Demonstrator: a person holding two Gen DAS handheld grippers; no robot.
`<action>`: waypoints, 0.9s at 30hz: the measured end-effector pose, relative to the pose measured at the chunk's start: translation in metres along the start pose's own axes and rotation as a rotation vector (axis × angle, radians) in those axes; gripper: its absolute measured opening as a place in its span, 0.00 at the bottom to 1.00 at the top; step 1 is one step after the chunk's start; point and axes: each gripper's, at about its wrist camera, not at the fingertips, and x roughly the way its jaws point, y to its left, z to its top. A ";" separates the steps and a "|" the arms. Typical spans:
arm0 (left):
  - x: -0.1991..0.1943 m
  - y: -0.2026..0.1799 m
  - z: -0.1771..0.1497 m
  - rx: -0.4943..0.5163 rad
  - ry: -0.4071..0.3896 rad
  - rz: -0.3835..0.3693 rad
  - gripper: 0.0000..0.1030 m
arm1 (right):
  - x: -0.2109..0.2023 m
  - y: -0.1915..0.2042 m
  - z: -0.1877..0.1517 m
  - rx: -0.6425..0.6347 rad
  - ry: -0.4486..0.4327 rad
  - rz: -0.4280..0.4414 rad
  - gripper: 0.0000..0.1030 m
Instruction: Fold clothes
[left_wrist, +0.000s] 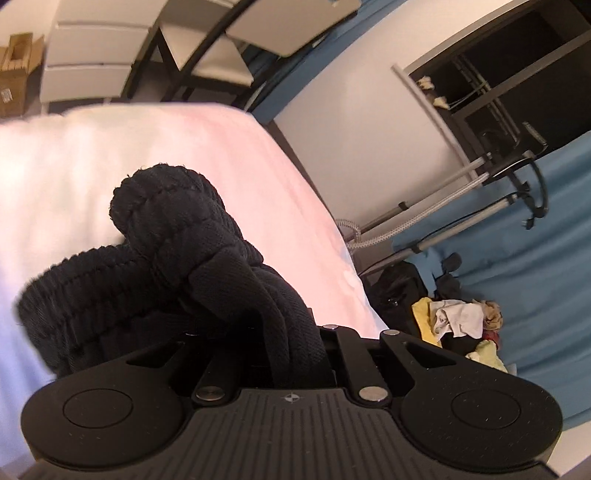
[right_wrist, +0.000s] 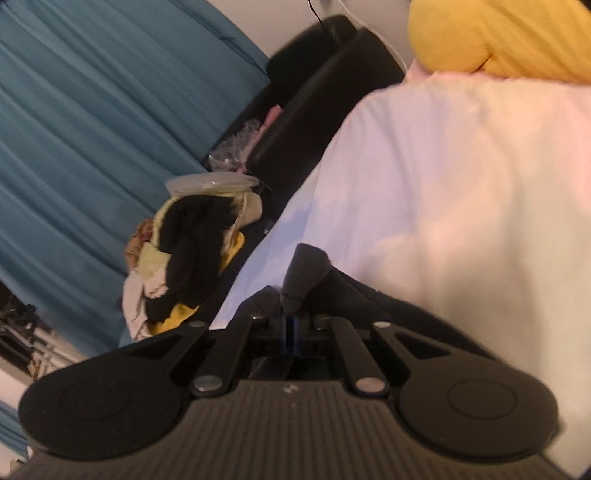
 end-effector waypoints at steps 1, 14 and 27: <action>0.012 -0.005 0.001 0.018 -0.006 0.012 0.11 | 0.013 0.007 0.000 -0.023 -0.005 0.004 0.04; 0.014 -0.013 -0.040 0.234 -0.124 -0.149 0.87 | 0.046 0.041 -0.036 -0.286 -0.066 0.081 0.64; -0.048 0.108 -0.131 -0.268 -0.061 -0.278 0.91 | -0.062 -0.018 -0.097 -0.080 0.114 0.188 0.77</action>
